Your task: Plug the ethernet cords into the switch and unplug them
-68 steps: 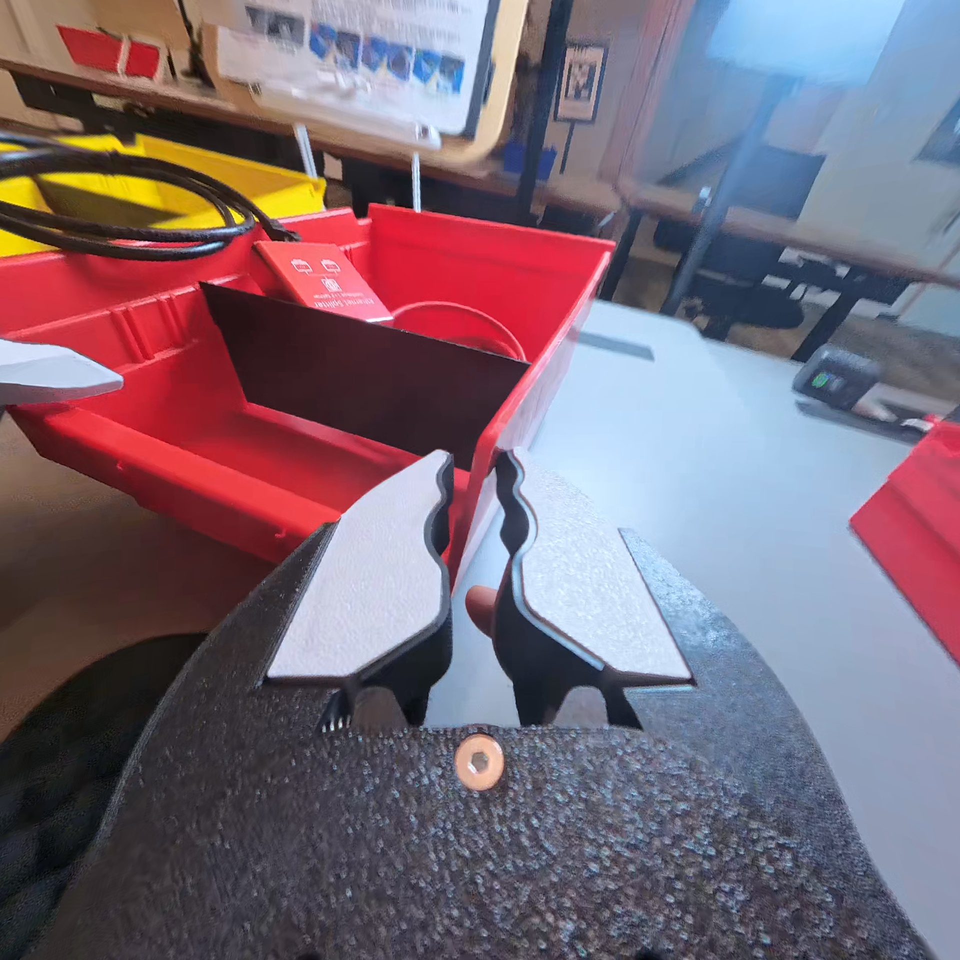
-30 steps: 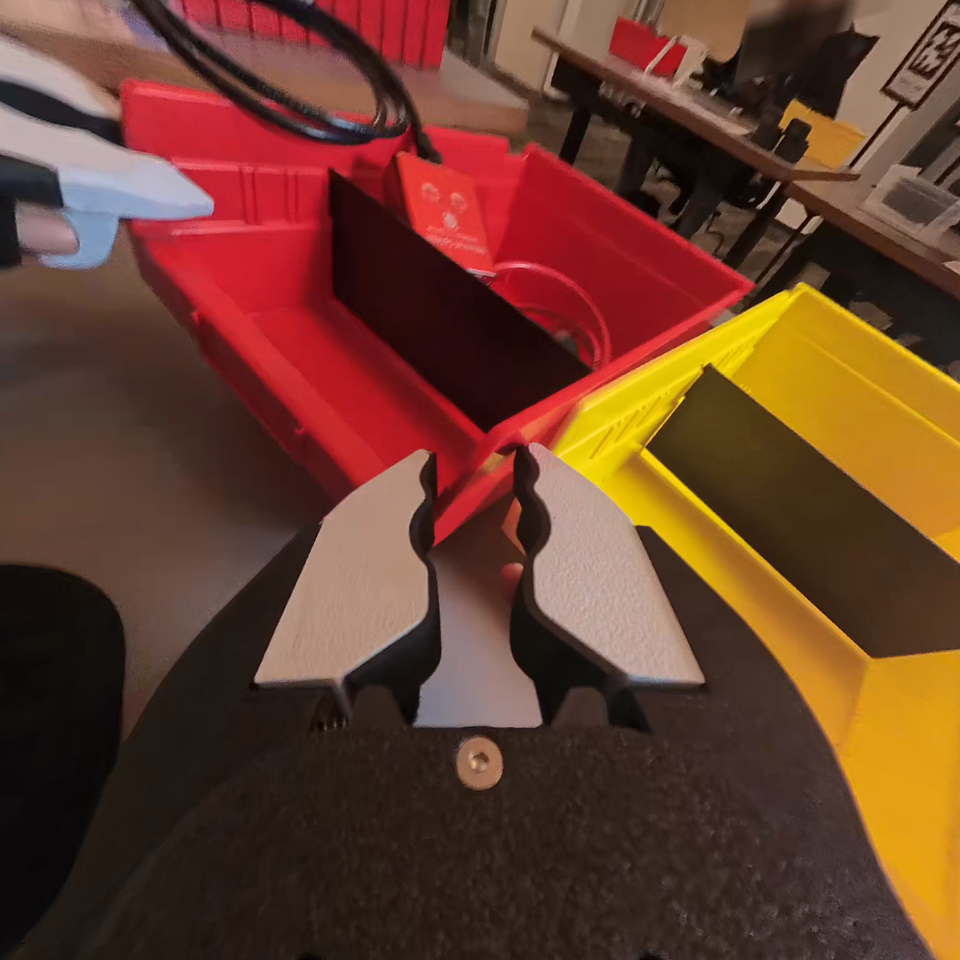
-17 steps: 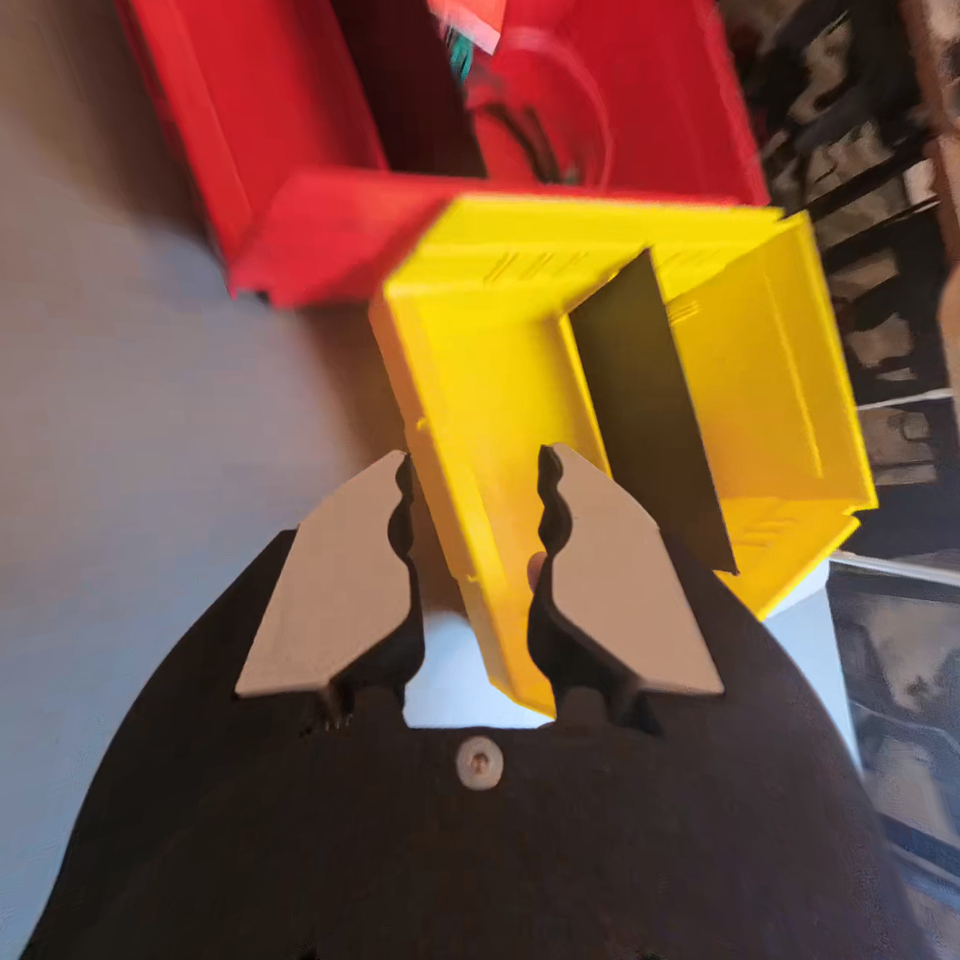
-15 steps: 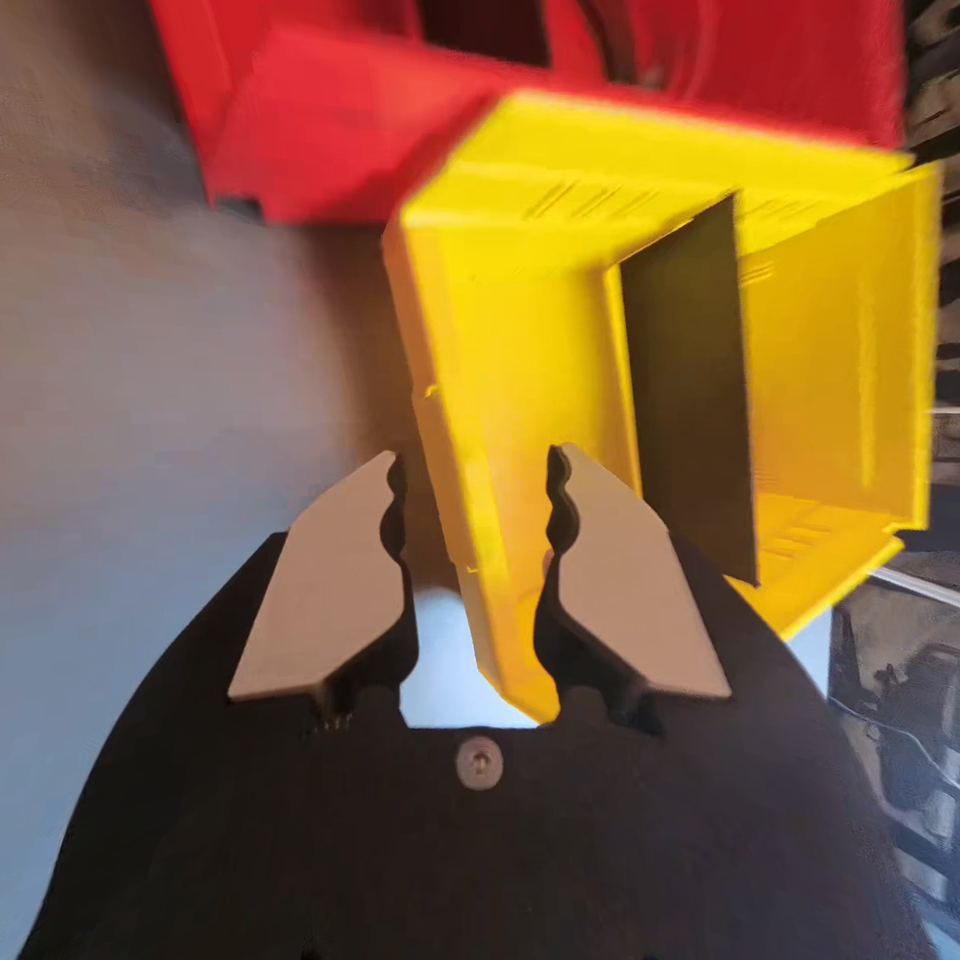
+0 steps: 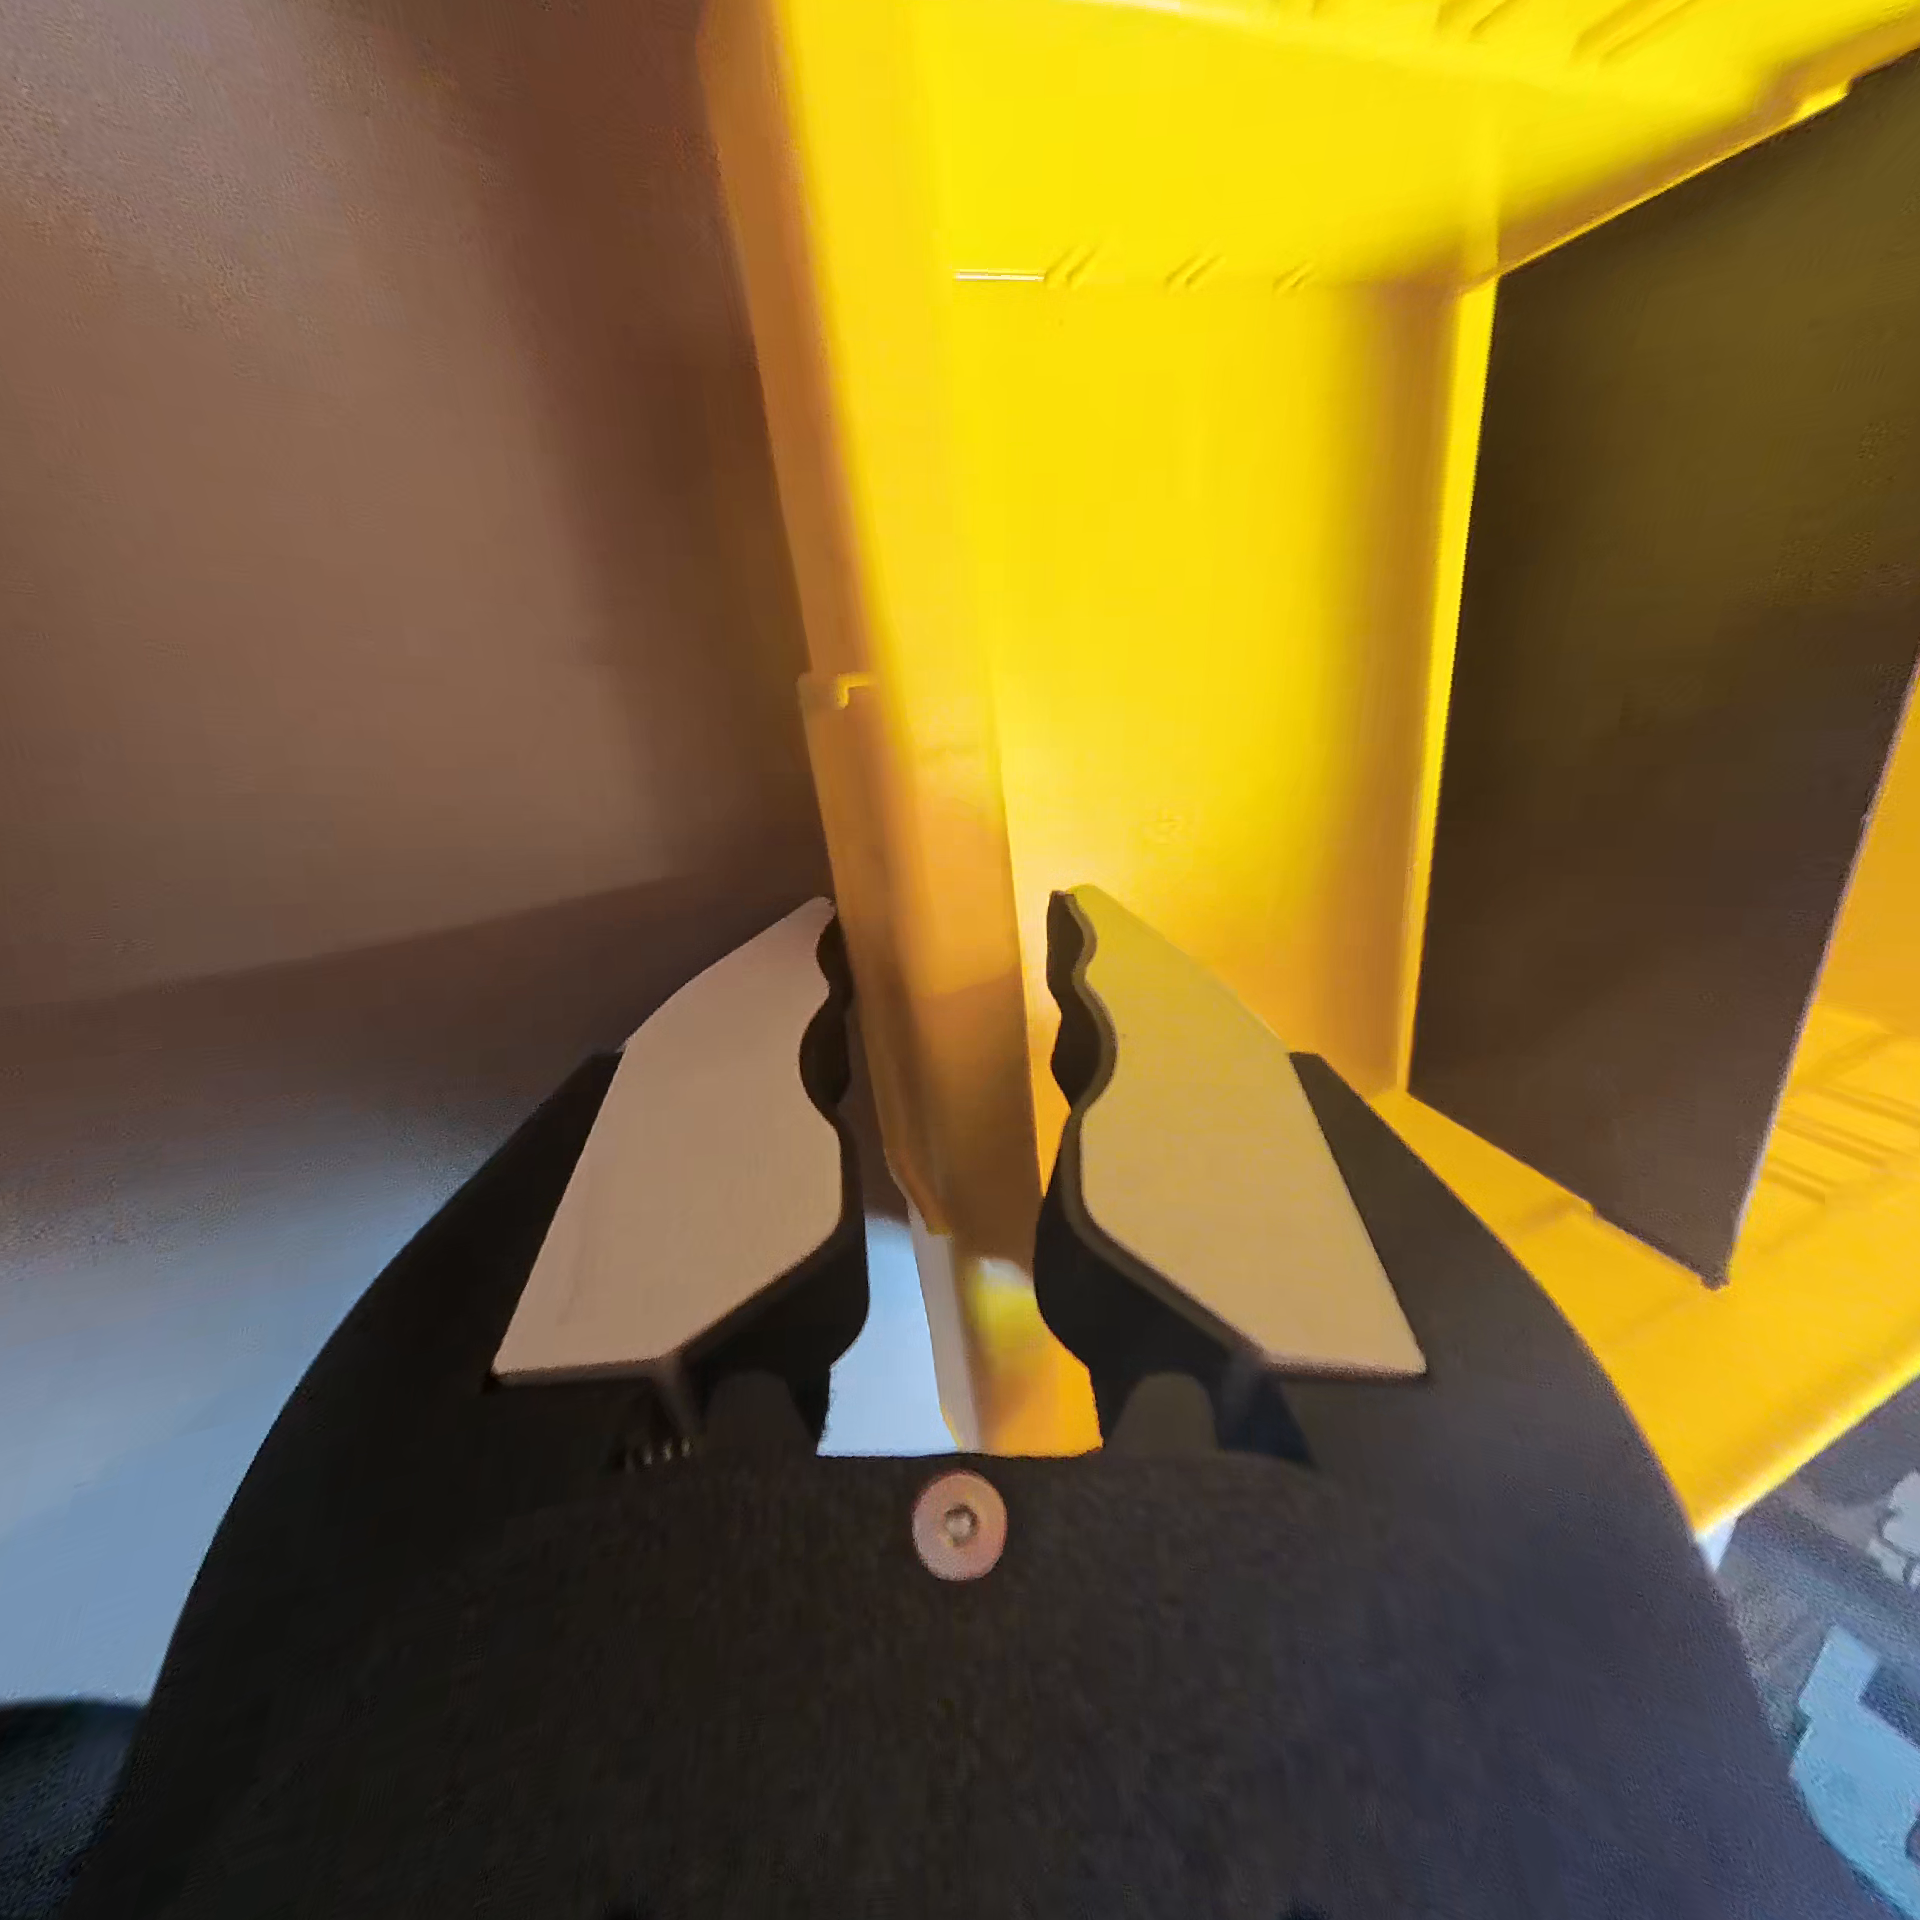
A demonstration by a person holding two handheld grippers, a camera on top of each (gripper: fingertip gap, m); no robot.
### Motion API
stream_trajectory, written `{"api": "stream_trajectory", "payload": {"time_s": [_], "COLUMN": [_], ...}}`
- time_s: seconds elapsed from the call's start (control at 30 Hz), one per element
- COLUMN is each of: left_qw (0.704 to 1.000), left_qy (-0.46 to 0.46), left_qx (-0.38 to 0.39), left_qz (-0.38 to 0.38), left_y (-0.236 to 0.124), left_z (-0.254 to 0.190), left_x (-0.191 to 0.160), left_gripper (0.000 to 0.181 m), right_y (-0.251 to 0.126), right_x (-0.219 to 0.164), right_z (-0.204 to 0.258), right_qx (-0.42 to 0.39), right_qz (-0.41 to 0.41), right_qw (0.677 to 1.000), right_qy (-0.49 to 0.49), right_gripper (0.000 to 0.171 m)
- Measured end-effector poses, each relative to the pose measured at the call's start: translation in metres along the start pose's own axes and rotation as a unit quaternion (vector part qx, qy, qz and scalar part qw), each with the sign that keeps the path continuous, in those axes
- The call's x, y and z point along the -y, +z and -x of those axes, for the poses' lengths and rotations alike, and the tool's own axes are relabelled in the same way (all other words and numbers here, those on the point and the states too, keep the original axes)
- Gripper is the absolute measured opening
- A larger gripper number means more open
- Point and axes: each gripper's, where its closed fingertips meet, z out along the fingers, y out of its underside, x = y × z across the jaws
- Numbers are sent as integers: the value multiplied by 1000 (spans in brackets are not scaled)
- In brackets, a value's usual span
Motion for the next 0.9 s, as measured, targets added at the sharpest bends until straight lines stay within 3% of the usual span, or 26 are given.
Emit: {"api": "stream_trajectory", "payload": {"time_s": [0.1, 0.23, 0.33, 0.6, 0.7, 0.8, 0.9], "left_qw": [999, 997, 997, 998, 998, 995, 991], "left_qy": [-2, -58, -51, -43, -49, -72, -108], "left_qx": [29, 9, 20, 32, 49, 75, 74], "left_qz": [-21, -43, -46, -20, -5, 5, -30], "left_y": [1, 5, 7, 25, 35, 39, 26], "left_z": [2, 3, 11, 45, 67, 86, 90], "left_x": [3, 4, 2, 2, 0, -5, 3], "left_gripper": [38, 40, 42, 37, 36, 41, 40], "right_y": [-17, -37, -44, -38, -35, -43, -71], "right_x": [-32, -82, -120, -190, -209, -201, -164], "right_z": [15, 22, 18, -38, -68, -84, -84], "right_qx": [-17, -51, -69, -134, -176, -213, -234], "right_qz": [1, 21, 40, 94, 108, 53, -88], "right_qw": [999, 995, 990, 976, 962, 945, 913], "right_qy": [33, 83, 116, 147, 178, 244, 323], "right_gripper": [34, 32, 32, 32, 42, 46, 45]}}
